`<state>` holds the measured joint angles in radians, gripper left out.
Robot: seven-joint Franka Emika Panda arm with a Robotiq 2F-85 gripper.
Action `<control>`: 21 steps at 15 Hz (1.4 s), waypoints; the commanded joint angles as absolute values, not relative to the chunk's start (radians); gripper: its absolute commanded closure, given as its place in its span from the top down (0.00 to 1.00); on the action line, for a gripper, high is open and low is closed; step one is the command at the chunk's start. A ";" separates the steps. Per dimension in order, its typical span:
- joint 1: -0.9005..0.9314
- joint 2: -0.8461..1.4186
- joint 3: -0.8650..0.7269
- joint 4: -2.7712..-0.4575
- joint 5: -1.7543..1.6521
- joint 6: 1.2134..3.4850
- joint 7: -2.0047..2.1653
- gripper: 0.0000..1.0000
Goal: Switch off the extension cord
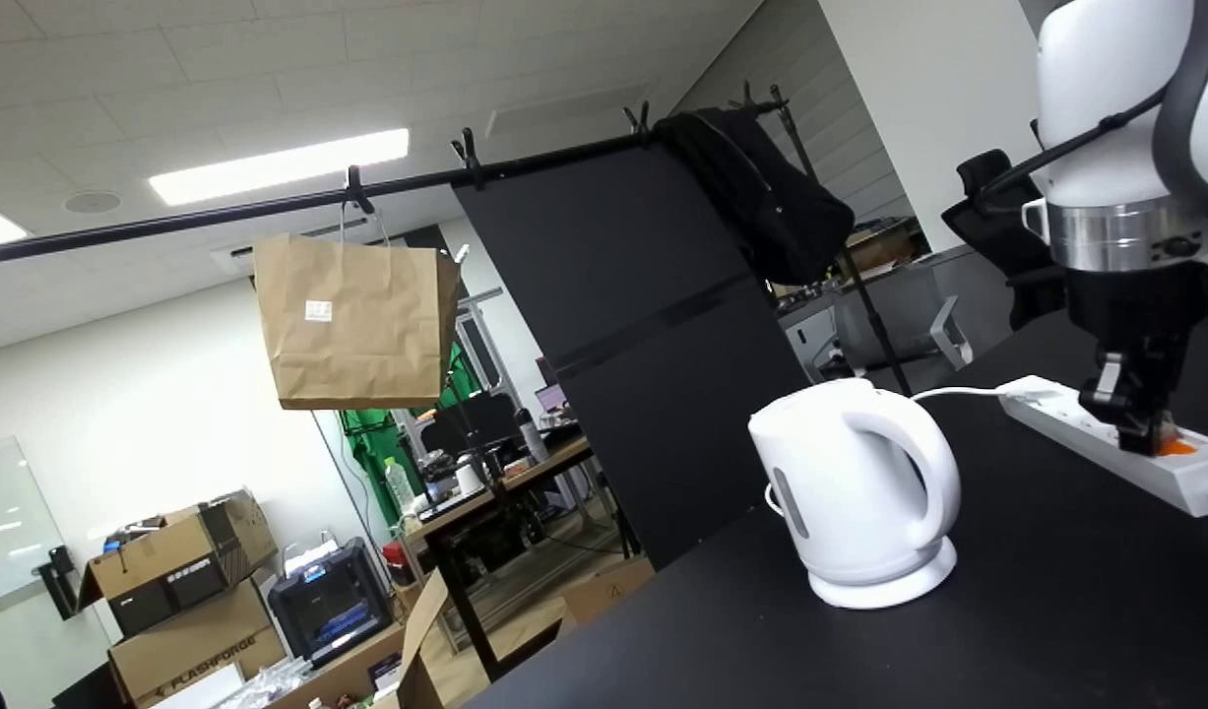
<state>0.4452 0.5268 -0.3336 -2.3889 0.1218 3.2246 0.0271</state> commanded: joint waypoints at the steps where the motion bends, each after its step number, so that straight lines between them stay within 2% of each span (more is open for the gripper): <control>1: 0.421 0.398 -0.296 -2.437 0.099 3.153 0.060 0.00; 5: 0.443 0.317 -0.324 -2.460 0.059 3.115 0.081 0.00; 6: 0.465 0.298 -0.339 -2.467 0.100 3.104 0.037 0.26; 7: 0.470 0.283 -0.349 -2.473 0.096 3.097 0.040 0.28; 9: 0.488 0.258 -0.376 -2.483 0.088 3.075 0.043 0.40; 17: 0.531 0.181 -0.488 -2.487 0.052 2.912 0.051 0.95; 20: 0.541 0.164 -0.519 -2.478 0.018 2.828 0.058 1.00; 21: 0.372 0.191 -0.353 -2.469 -0.039 2.887 0.096 0.96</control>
<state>0.5206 0.2037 -0.4874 -2.4689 0.0571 2.8832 0.0280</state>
